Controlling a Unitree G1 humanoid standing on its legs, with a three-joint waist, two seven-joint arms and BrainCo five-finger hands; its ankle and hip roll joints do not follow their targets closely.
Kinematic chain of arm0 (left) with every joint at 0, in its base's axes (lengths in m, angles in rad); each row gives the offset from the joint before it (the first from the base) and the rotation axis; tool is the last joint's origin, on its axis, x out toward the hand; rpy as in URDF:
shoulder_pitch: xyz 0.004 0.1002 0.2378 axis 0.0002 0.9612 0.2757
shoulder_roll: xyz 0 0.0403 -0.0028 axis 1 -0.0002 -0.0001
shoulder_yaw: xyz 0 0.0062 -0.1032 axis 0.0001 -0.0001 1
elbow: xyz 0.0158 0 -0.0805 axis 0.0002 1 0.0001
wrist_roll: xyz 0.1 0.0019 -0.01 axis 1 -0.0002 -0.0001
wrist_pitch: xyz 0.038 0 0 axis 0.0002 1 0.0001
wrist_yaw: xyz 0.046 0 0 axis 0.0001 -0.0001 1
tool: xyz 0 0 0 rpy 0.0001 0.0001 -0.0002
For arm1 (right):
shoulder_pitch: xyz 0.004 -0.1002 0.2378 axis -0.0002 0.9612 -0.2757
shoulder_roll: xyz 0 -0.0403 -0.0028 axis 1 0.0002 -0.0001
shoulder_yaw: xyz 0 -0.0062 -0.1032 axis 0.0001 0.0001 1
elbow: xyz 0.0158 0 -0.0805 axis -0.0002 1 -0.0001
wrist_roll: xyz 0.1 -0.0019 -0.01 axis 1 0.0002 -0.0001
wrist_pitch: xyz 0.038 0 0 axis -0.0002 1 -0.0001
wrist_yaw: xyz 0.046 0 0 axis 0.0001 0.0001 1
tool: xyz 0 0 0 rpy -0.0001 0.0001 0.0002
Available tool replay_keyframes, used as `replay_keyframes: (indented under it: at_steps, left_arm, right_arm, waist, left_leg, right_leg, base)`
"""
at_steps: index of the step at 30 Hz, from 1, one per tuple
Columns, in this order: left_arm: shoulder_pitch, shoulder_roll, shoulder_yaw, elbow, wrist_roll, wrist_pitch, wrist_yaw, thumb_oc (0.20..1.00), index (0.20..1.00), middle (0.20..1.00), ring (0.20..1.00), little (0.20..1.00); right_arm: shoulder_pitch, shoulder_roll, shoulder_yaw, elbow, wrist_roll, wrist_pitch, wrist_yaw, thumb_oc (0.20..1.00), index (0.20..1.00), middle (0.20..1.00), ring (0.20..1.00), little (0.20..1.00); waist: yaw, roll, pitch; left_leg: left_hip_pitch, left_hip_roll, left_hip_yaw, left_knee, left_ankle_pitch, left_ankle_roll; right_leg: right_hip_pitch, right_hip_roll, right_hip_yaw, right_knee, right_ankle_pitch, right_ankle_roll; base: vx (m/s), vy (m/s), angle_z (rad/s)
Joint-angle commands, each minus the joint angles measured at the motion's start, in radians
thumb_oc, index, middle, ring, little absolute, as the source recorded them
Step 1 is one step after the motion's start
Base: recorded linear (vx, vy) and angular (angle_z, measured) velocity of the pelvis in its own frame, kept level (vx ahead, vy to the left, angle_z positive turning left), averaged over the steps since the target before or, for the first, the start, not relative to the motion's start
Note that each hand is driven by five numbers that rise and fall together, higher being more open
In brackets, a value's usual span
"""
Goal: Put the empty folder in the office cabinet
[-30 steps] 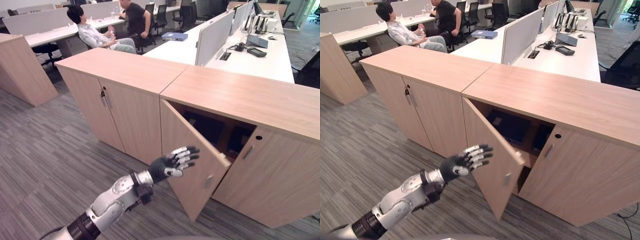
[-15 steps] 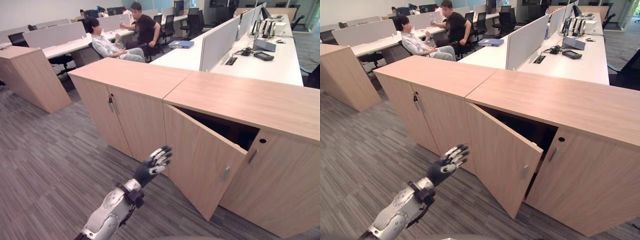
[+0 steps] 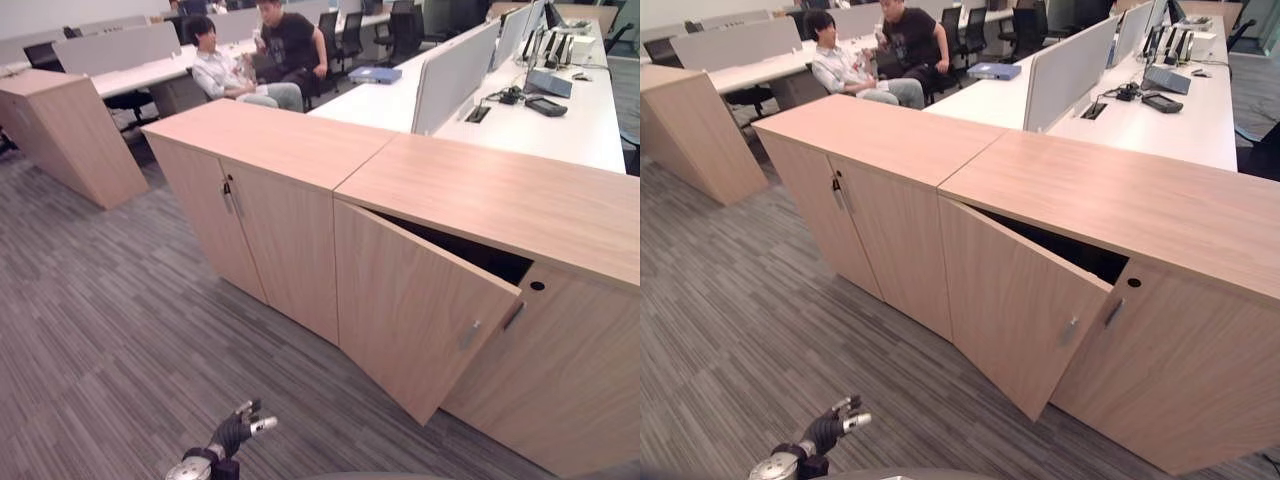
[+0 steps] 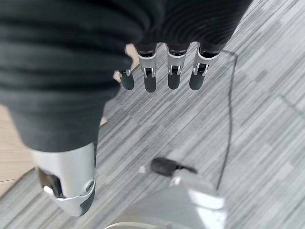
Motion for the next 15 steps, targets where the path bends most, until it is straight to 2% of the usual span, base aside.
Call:
replay_keyframes:
  at_steps: [1,2,3,4,6,8,11,15]
  left_arm:
    - [-0.138,-0.099,0.043,0.305,0.07,0.014,0.031,1.0,1.0,1.0,1.0,1.0]
    - [-0.155,-0.123,0.059,0.4,0.075,0.017,0.041,1.0,1.0,1.0,1.0,1.0]
    - [-0.156,-0.124,0.059,0.402,0.075,0.016,0.041,1.0,1.0,1.0,1.0,1.0]
    - [-0.195,-0.159,0.104,0.578,0.116,0.014,0.062,1.0,1.0,1.0,1.0,1.0]
    - [-0.207,-0.168,0.121,0.672,0.183,0.007,0.08,1.0,1.0,1.0,1.0,1.0]
    - [-0.208,-0.169,0.12,0.692,0.223,0.002,0.089,1.0,1.0,1.0,1.0,1.0]
    - [-0.207,-0.161,0.111,0.698,0.313,-0.019,0.158,1.0,1.0,1.0,1.0,1.0]
    - [-0.205,-0.159,0.15,0.711,0.312,-0.02,0.213,1.0,1.0,1.0,1.0,1.0]
  right_arm:
    - [-0.043,-0.011,0.036,0.043,0.05,-0.017,-0.009,1.0,1.0,1.0,1.0,1.0]
    - [-0.038,-0.007,0.039,0.043,0.053,-0.018,-0.008,1.0,1.0,1.0,1.0,1.0]
    - [-0.038,-0.007,0.039,0.043,0.053,-0.018,-0.008,1.0,1.0,1.0,1.0,1.0]
    - [-0.034,0.004,0.046,0.045,0.06,-0.022,-0.007,1.0,1.0,1.0,1.0,1.0]
    - [-0.029,0.012,0.053,0.044,0.062,-0.026,-0.009,1.0,1.0,1.0,1.0,1.0]
    - [-0.026,0.017,0.058,0.043,0.065,-0.031,-0.013,1.0,1.0,1.0,1.0,1.0]
    - [-0.017,0.024,0.059,0.038,0.089,-0.043,-0.025,1.0,1.0,1.0,1.0,1.0]
    - [-0.008,0.035,0.052,0.041,0.106,-0.053,-0.037,1.0,1.0,1.0,1.0,1.0]
  waist:
    - [-0.021,-0.024,0.022]
    - [-0.023,-0.025,0.02]
    - [-0.023,-0.025,0.021]
    - [-0.027,-0.029,0.019]
    - [-0.03,-0.032,0.016]
    - [-0.029,-0.033,0.015]
    - [-0.032,-0.037,0.017]
    - [-0.032,-0.046,0.022]
  left_leg:
    - [0.02,-0.056,-0.016,0.01,-0.119,0.035]
    - [0.02,-0.056,-0.015,0.01,-0.118,0.035]
    - [0.02,-0.056,-0.015,0.01,-0.118,0.035]
    - [0.019,-0.056,-0.012,0.01,-0.119,0.033]
    - [0.022,-0.055,-0.009,0.01,-0.121,0.033]
    - [0.023,-0.054,-0.006,0.01,-0.122,0.032]
    - [0.025,-0.052,-0.001,0.01,-0.124,0.032]
    - [0.026,-0.048,0.002,0.01,-0.123,0.031]
  right_leg:
    - [-0.014,0.029,-0.059,0.007,-0.06,0.014]
    - [-0.015,0.03,-0.058,0.007,-0.059,0.013]
    - [-0.015,0.03,-0.057,0.007,-0.059,0.013]
    - [-0.017,0.032,-0.053,0.007,-0.06,0.009]
    - [-0.015,0.034,-0.05,0.007,-0.061,0.007]
    - [-0.015,0.035,-0.049,0.007,-0.062,0.006]
    - [-0.014,0.038,-0.044,0.007,-0.062,0.004]
    - [-0.015,0.043,-0.039,0.007,-0.062,0.0]
  base:
    - [-0.04,-0.023,-0.02]
    - [-0.01,-0.013,-0.07]
    - [-0.01,-0.02,-0.04]
    - [0.0,0.0,0.0]
    - [0.0,-0.019,-0.04]
    - [0.0,-0.013,-0.05]
    - [0.0,-0.017,-0.04]
    - [-0.01,-0.031,-0.01]
